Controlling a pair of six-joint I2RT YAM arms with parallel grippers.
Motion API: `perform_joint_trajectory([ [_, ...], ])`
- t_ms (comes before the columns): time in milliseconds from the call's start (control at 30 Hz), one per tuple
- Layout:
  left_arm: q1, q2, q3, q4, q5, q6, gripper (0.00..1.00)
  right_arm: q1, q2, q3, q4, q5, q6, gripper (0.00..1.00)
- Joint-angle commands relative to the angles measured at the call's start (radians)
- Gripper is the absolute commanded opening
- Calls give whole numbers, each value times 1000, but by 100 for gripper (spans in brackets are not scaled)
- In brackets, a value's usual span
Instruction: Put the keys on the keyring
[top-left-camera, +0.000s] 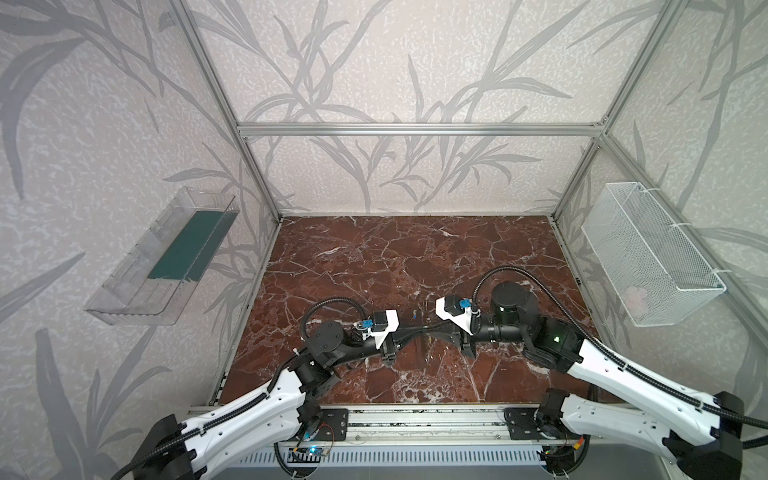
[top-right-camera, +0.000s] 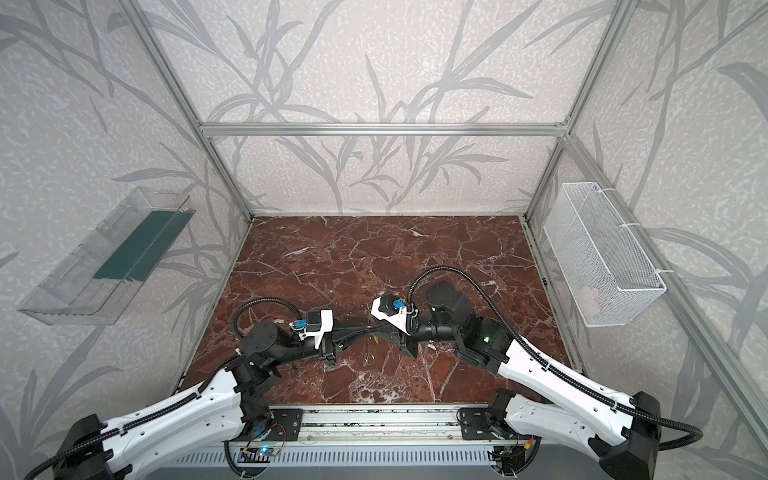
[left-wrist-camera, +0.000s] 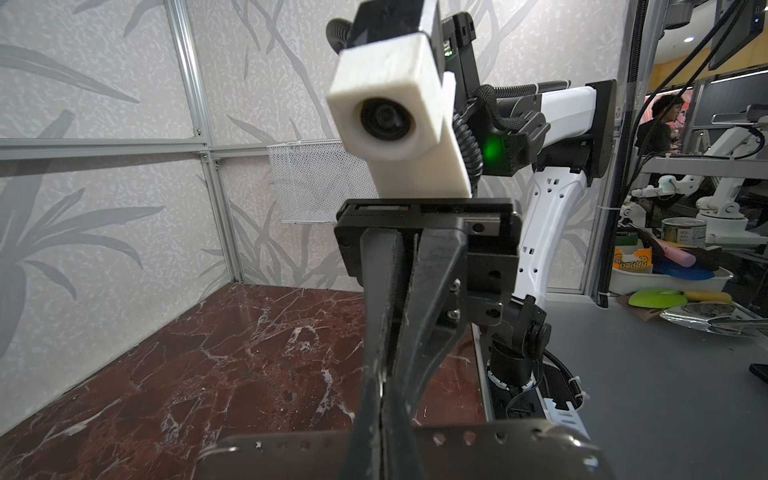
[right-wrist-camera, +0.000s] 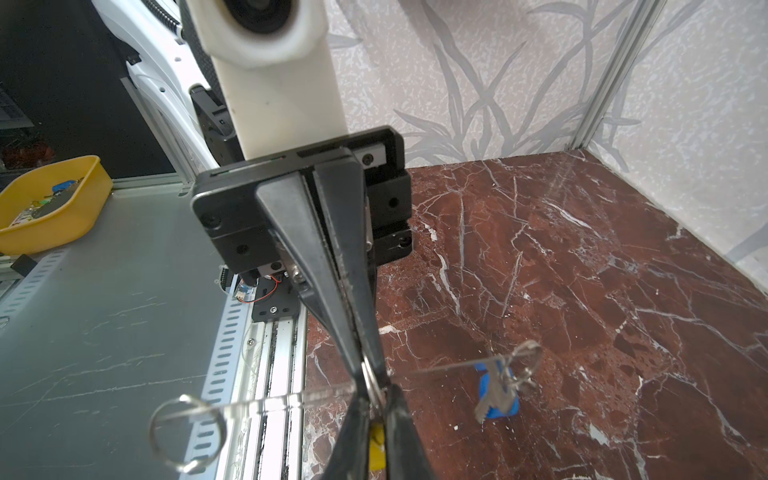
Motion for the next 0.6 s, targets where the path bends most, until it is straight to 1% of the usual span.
perform_joint_trajectory([
  [0, -3, -5, 14, 45, 27, -11, 0, 2, -5, -6, 61, -25, 14, 7],
  [67, -3, -2, 12, 46, 26, -13, 0, 2, -2, 0, 60, -31, 15, 1],
  [200, -3, -3, 13, 44, 3, -18, 0, 1, 10, 18, 36, -19, 5, 0],
  [233, -3, -7, 14, 39, -18, -21, 2, 0, 12, 25, 19, -7, -2, 0],
  [267, -4, -15, 16, 25, -35, -23, 8, 1, 13, 34, 1, 3, -10, 0],
  [300, -3, -30, 21, -6, -51, -18, 15, 2, 16, 47, -27, 21, -23, 0],
  [367, -4, -78, 32, -79, -92, -5, 22, 1, 26, 79, -100, 69, -48, 0],
  [433, -3, -140, 49, -176, -134, 19, 24, 1, 43, 122, -185, 115, -72, 0],
  [567, -3, -226, 122, -412, -197, 59, 25, 1, 87, 205, -311, 152, -103, 0],
])
